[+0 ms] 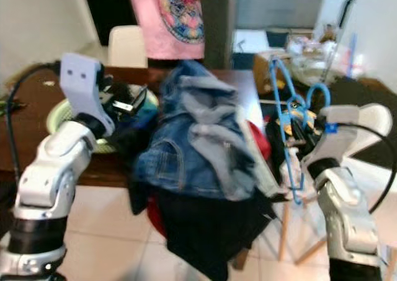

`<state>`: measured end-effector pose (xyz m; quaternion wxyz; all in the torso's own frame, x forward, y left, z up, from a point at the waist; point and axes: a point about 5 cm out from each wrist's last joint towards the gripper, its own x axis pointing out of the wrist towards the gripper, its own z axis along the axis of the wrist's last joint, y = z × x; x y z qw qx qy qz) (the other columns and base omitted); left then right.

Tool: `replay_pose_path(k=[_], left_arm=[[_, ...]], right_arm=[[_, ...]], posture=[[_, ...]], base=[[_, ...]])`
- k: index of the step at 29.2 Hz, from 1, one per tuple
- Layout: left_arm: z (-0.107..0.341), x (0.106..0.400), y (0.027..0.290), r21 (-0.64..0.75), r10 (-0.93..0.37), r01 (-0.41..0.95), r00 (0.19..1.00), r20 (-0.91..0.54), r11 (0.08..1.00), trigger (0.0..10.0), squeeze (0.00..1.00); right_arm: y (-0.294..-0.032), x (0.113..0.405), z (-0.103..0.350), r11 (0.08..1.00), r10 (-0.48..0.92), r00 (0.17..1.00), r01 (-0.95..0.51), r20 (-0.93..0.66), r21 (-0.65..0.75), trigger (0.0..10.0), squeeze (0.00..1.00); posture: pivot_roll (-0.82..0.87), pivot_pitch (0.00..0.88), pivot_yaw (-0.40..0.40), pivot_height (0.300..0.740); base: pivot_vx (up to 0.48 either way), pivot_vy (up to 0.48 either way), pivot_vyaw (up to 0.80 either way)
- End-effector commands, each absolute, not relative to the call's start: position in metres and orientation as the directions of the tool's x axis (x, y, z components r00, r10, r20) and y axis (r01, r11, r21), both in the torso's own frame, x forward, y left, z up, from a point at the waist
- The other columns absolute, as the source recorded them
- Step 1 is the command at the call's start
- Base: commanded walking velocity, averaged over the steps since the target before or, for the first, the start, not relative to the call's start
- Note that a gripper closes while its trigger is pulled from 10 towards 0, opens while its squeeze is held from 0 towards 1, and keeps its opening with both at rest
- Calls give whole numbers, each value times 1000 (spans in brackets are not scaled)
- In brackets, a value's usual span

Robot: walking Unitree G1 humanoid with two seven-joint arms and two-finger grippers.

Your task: Hang hanger

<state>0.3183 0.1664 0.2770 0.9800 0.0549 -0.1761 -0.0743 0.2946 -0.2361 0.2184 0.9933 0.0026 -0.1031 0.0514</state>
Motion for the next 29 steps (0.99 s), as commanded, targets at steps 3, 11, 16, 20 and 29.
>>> replay_pose_path(k=[3,11,16,20,29], left_arm=[[286,318,165,144,-178,134,912,369,981,10000,0],[288,317,163,158,-202,152,905,374,976,10000,0],[291,316,160,159,-212,161,897,389,974,10000,0],[292,315,159,155,-210,160,895,394,975,10000,0],[294,315,160,144,-186,138,897,402,980,10000,0]], right_arm=[[-230,294,224,991,128,962,-131,239,-6,10000,0],[-229,294,226,991,134,959,-137,250,-5,10000,0],[-226,294,230,988,151,951,-156,269,-3,10000,0],[-221,293,234,983,178,941,-184,288,-4,10000,0],[-216,291,240,974,219,925,-226,310,-15,10000,0]], posture=[[199,0,10,740],[199,0,10,740],[200,0,11,740],[201,0,11,740],[202,0,11,740]], base=[[0,0,0],[154,0,0],[437,0,0],[387,0,0],[367,0,0]])
